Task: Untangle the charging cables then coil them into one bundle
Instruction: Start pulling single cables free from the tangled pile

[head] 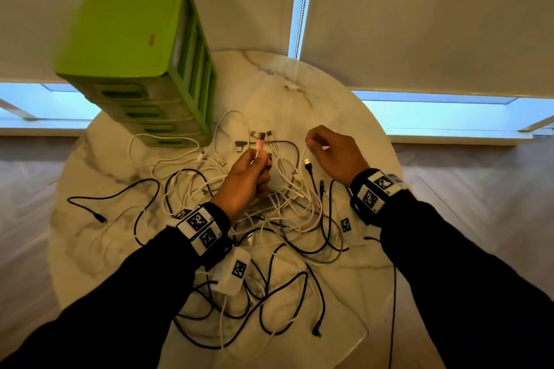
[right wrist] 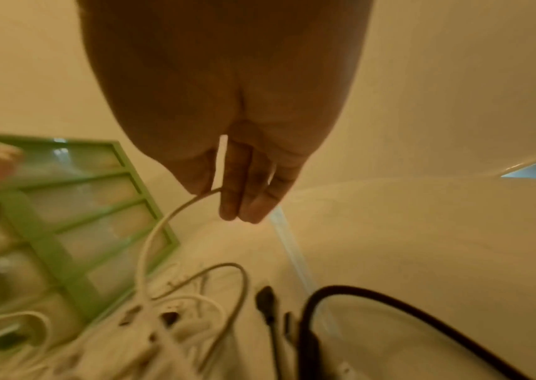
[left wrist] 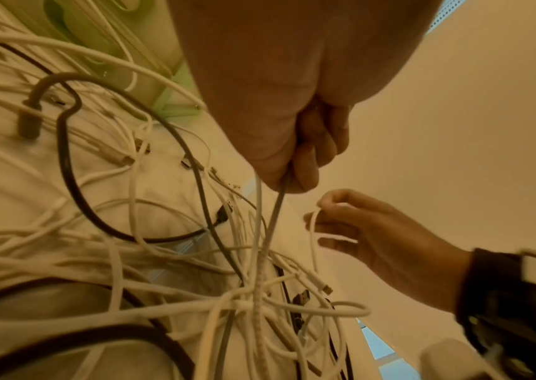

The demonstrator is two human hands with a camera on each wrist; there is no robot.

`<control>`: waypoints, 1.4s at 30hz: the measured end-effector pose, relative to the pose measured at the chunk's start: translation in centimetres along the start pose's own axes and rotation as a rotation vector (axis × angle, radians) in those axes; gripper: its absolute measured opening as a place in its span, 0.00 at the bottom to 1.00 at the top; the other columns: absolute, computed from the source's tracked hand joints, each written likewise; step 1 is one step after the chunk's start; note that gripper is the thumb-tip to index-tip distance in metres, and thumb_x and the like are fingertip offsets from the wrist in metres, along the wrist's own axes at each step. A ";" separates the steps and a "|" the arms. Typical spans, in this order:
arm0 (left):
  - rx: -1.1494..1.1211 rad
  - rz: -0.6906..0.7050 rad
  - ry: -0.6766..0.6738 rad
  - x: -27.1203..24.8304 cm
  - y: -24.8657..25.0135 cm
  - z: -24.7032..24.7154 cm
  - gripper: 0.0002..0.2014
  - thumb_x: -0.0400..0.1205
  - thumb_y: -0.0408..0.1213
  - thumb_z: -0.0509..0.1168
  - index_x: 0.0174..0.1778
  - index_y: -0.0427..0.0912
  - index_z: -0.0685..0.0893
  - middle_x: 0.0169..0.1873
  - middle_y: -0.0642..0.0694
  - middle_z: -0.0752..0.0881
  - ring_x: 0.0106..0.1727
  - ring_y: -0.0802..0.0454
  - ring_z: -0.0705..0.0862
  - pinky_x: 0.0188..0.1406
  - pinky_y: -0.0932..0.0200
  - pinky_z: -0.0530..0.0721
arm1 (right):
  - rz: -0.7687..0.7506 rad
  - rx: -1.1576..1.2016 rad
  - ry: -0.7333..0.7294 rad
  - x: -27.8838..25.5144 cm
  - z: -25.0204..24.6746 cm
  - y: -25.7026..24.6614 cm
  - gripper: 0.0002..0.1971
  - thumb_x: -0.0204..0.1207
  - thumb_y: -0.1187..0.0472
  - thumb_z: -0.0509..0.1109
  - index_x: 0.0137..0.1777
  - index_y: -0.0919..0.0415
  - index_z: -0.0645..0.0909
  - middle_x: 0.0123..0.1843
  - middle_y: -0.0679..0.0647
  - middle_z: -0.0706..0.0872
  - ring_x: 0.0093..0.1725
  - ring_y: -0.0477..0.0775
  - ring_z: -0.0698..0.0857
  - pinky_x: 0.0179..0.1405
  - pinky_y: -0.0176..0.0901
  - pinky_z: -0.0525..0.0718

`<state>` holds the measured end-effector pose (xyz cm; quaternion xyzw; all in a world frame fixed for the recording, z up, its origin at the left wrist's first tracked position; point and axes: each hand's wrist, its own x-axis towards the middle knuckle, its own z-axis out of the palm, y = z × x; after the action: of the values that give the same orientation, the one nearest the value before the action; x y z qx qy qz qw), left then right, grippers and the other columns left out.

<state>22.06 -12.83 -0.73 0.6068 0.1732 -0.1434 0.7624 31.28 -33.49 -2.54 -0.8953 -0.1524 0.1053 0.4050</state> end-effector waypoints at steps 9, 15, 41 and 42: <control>-0.120 -0.049 0.068 -2.4 1.0 -0.4 0.22 0.88 0.57 0.57 0.56 0.40 0.79 0.26 0.51 0.60 0.28 0.54 0.56 0.29 0.58 0.57 | -0.137 0.054 -0.209 -9.4 3.0 -6.5 0.03 0.81 0.58 0.73 0.48 0.55 0.84 0.42 0.44 0.86 0.40 0.42 0.83 0.43 0.33 0.80; -0.121 -0.028 -0.020 -5.3 1.3 -0.6 0.19 0.88 0.56 0.61 0.44 0.42 0.81 0.27 0.50 0.56 0.26 0.53 0.54 0.26 0.58 0.55 | -0.230 -0.004 -0.367 -14.5 5.5 -7.5 0.05 0.82 0.56 0.71 0.47 0.57 0.81 0.44 0.45 0.84 0.42 0.39 0.80 0.43 0.31 0.77; 0.206 0.042 -0.035 -15.8 -1.9 -7.7 0.17 0.86 0.55 0.64 0.57 0.44 0.80 0.29 0.54 0.70 0.28 0.57 0.68 0.33 0.57 0.69 | 0.273 0.651 -0.141 -13.0 3.3 -19.3 0.08 0.89 0.63 0.57 0.49 0.62 0.74 0.32 0.53 0.76 0.27 0.54 0.80 0.37 0.49 0.83; 0.155 0.032 0.004 -15.4 -1.9 -8.0 0.18 0.86 0.54 0.65 0.59 0.42 0.80 0.28 0.54 0.70 0.28 0.56 0.67 0.33 0.56 0.68 | 0.283 0.646 -0.128 -13.3 2.6 -19.4 0.09 0.88 0.63 0.57 0.46 0.61 0.73 0.31 0.52 0.71 0.26 0.52 0.74 0.34 0.47 0.80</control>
<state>6.68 -5.35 2.77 0.6670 0.1536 -0.1430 0.7149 14.43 -24.28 11.32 -0.7249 -0.0109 0.2591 0.6382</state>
